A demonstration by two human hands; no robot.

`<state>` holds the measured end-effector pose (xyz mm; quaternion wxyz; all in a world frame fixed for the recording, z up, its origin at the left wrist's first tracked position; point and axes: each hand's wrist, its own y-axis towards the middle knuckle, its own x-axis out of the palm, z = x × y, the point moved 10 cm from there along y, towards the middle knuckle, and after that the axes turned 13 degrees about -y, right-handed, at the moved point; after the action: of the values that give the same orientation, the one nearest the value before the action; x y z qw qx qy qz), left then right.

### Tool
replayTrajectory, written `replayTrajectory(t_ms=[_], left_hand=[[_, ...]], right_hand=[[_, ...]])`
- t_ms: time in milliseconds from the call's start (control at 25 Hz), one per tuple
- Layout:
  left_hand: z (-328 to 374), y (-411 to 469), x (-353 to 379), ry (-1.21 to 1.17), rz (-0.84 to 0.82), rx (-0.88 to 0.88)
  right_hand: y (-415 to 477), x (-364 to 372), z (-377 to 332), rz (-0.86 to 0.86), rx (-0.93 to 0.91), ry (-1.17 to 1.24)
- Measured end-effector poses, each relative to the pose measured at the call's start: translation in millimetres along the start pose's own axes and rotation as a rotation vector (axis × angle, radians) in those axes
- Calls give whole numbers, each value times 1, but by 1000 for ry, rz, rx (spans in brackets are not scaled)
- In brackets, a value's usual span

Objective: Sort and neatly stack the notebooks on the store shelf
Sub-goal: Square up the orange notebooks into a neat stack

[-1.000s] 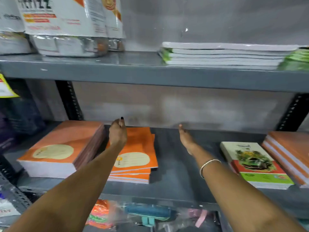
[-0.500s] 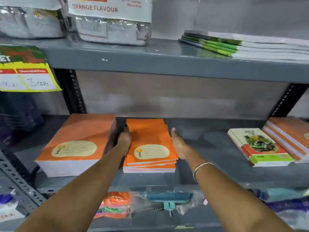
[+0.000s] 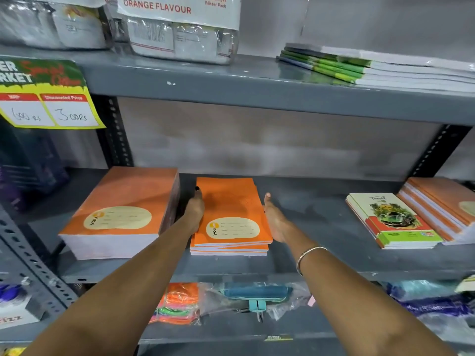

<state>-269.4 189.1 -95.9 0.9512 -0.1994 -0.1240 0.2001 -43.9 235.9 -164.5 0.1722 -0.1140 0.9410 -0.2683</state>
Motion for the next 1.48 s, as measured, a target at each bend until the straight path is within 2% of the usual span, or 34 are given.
replayTrajectory(t_ms=[160, 800, 1040, 1280, 1480], left_hand=[[-4, -4, 0, 14, 13, -16], [-6, -3, -4, -29, -19, -109], [-8, 1, -2, -157, -96, -124], [-34, 5, -18, -162, -82, -104], [-36, 17, -9, -43, -182, -29]], right_hand=[[-50, 9, -18, 4, 22, 58], [-64, 21, -13, -48, 1, 180], [-75, 20, -16, -70, -12, 213], [-58, -1, -11, 133, -19, 128], [-45, 9, -14, 115, -68, 19]])
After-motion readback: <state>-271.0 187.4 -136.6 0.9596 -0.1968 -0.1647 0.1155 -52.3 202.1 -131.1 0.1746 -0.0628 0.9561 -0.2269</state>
